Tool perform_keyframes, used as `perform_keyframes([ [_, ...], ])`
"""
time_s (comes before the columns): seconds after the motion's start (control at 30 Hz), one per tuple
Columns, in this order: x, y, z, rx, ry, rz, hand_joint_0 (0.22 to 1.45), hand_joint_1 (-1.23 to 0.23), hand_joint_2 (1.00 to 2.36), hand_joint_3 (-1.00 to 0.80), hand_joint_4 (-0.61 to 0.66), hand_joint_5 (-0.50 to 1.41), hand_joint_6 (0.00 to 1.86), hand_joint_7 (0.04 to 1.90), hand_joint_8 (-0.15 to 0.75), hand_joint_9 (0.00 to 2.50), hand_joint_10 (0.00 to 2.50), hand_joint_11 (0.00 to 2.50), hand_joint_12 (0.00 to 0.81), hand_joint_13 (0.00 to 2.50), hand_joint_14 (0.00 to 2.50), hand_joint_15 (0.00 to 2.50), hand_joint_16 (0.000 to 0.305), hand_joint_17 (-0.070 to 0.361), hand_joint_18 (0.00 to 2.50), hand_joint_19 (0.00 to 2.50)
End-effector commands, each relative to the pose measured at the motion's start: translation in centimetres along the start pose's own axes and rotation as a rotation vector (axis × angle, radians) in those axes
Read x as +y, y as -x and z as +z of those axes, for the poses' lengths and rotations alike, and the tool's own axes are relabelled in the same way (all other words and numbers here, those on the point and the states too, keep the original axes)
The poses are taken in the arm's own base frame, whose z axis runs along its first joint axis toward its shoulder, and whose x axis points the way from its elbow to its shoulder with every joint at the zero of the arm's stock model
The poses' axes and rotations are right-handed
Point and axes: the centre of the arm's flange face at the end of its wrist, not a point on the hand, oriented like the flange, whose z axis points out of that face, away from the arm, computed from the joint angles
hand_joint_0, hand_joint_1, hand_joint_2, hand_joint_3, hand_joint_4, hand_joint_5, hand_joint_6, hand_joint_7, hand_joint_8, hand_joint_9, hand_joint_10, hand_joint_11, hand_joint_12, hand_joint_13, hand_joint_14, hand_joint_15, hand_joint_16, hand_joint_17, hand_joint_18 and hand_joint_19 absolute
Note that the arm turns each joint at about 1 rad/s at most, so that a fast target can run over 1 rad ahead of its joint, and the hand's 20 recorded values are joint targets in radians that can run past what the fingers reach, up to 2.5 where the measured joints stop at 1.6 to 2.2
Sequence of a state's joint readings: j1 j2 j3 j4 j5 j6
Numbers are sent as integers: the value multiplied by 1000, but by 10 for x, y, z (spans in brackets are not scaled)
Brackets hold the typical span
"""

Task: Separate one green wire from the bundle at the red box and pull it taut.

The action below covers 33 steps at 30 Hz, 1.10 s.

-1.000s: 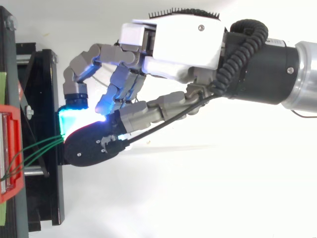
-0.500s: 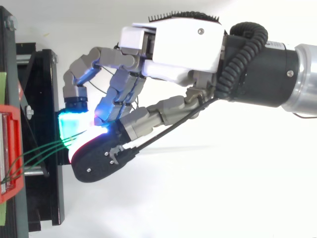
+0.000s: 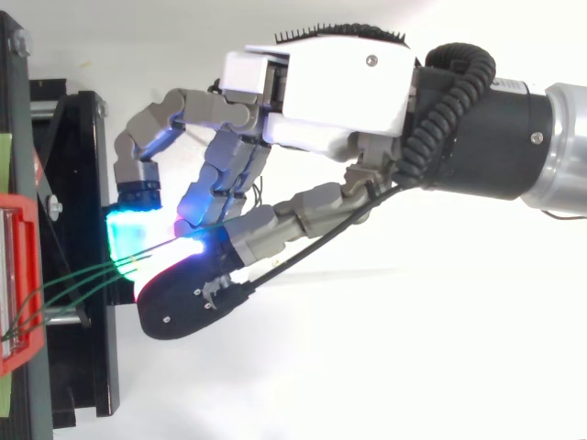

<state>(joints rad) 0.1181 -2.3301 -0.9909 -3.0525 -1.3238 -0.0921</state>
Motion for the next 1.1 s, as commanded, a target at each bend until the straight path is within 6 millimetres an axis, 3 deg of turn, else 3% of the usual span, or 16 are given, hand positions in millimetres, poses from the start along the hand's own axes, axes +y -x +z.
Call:
perform_keyframes([
  [0.0,0,0,0,0,-2,0,696,-894,1017,-289,110,-212,910,1077,306,1160,0,1621,375,1227,27,1085,55,123,929,453],
  [0.2,0,1,0,-1,0,0,735,-929,1000,-500,152,-206,907,1021,311,1144,0,1608,374,1204,28,1069,54,122,925,426],
  [0.33,0,4,0,-5,-1,2,609,-865,1000,-500,159,-198,898,1033,316,1155,3,1583,380,1205,27,1055,54,121,922,451],
  [0.5,0,4,0,-4,-2,11,586,-827,1000,-500,155,-187,892,1053,322,1202,4,1560,382,1222,29,1047,54,121,933,461],
  [0.73,-2,5,-1,-3,-17,21,589,-654,1000,-500,162,-177,884,1089,313,1226,8,1545,382,1229,26,1037,54,122,934,505],
  [0.83,-1,5,-2,-3,-19,24,609,-694,1011,-369,147,-177,890,1154,314,1231,6,1558,381,1225,25,1038,54,122,931,506],
  [1.07,-2,4,-2,0,-20,25,627,-806,1018,-255,85,-185,910,1138,314,1197,5,1553,382,1214,26,1031,54,122,932,490],
])
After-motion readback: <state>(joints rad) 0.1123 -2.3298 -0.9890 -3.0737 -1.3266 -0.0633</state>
